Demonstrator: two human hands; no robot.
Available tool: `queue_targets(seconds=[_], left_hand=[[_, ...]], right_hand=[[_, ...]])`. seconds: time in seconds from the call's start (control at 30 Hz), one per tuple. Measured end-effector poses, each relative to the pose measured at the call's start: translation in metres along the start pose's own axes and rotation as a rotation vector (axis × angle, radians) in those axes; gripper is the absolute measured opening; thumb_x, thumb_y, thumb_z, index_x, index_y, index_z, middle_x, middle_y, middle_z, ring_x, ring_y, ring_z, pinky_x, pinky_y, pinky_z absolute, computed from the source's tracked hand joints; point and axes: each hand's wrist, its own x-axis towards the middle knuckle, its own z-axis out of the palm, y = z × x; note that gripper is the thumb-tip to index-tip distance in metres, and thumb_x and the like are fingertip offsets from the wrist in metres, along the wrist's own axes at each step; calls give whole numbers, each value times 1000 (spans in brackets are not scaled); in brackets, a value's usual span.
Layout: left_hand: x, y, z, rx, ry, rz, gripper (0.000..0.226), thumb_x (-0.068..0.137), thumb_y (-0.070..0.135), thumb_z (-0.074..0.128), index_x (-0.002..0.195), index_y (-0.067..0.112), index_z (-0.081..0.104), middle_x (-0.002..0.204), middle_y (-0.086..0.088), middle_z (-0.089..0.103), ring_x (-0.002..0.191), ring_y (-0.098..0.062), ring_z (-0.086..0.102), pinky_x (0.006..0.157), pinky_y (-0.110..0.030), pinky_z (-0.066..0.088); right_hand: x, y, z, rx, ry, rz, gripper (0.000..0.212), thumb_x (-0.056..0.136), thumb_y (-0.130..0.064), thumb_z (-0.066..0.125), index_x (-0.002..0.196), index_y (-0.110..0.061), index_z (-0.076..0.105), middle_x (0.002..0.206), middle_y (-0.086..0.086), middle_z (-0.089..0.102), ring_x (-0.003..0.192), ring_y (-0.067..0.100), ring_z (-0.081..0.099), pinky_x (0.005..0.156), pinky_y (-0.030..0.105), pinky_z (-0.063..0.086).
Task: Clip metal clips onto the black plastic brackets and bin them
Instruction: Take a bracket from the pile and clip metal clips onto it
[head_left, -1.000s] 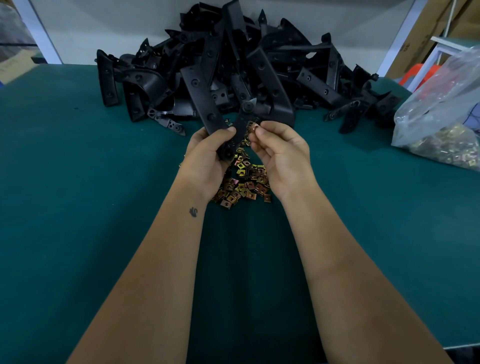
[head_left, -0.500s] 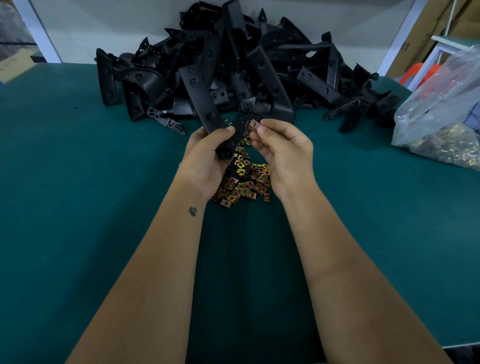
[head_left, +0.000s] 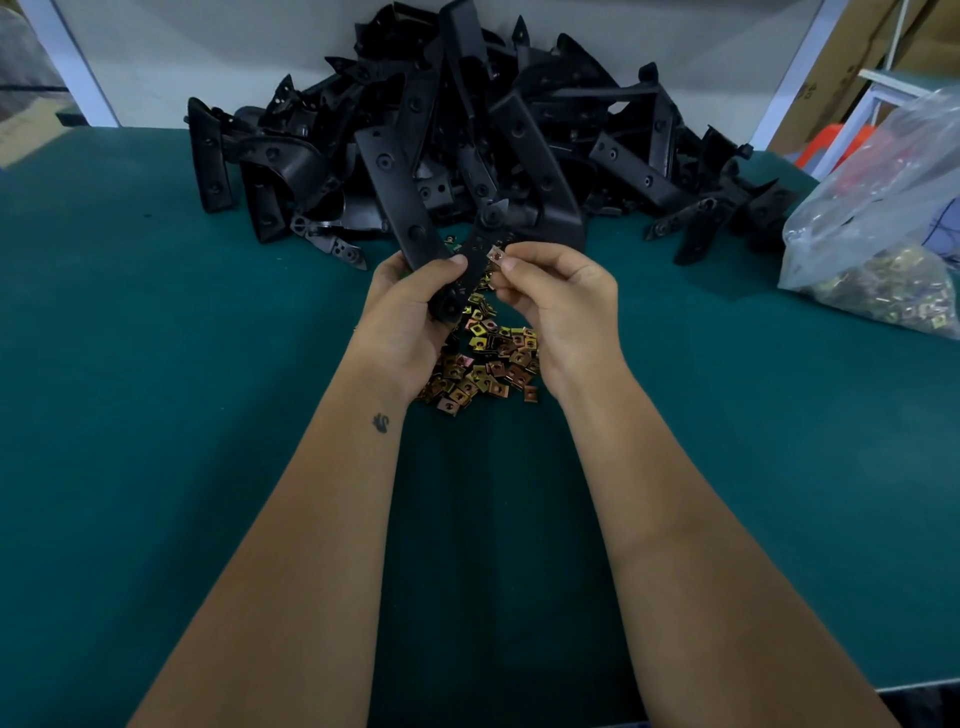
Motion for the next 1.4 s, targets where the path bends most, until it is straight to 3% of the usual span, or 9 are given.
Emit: queue_targets(seconds=[0.3,0.4,0.5,0.6,0.97,1.4], left_hand=[[1,-1,-2,51,11,25,42,90,3,65,128,9,48,94,0,70,74,-6,70,61,-20,52],[1,-2,-1,105,8,52,45,89,3,67,128,9,47,102,-3,70,86,-11,70,71,-26,53],[0,-4,0,152,1,69,46,89,3,68,128,10,46,114,-9,68,104,-22,69,91,-36,55],[-1,-6,1,196,-31,81,43,90,4,67,126,13,45,117,-10,67,108,-25,67,100,-42,52],[-2,-5,1,273,-133,108,47,93,9,66,131,17,41,133,-13,60,117,-23,64,89,-30,54],[-1,-3,-6,494,-242,157,52,92,11,68,133,23,38,128,-9,63,119,-20,62,102,-36,50]], right_hand=[[1,-1,-2,-55,-6,-17,18,83,9,66,81,-7,72,73,2,70,67,11,67,66,21,53],[2,0,-3,-48,1,-16,18,84,9,65,81,-7,72,72,3,70,66,11,66,66,22,53],[3,2,-3,14,6,5,18,85,10,64,81,-6,71,73,4,69,67,12,65,66,22,52],[4,3,-2,78,17,24,16,86,8,64,84,-6,70,74,4,69,68,12,64,67,22,52],[3,0,-4,300,-21,51,23,85,11,64,99,-7,59,71,1,68,65,10,61,68,22,52],[5,2,-9,212,-51,64,33,84,9,65,113,-5,57,60,-7,57,56,4,49,61,16,45]])
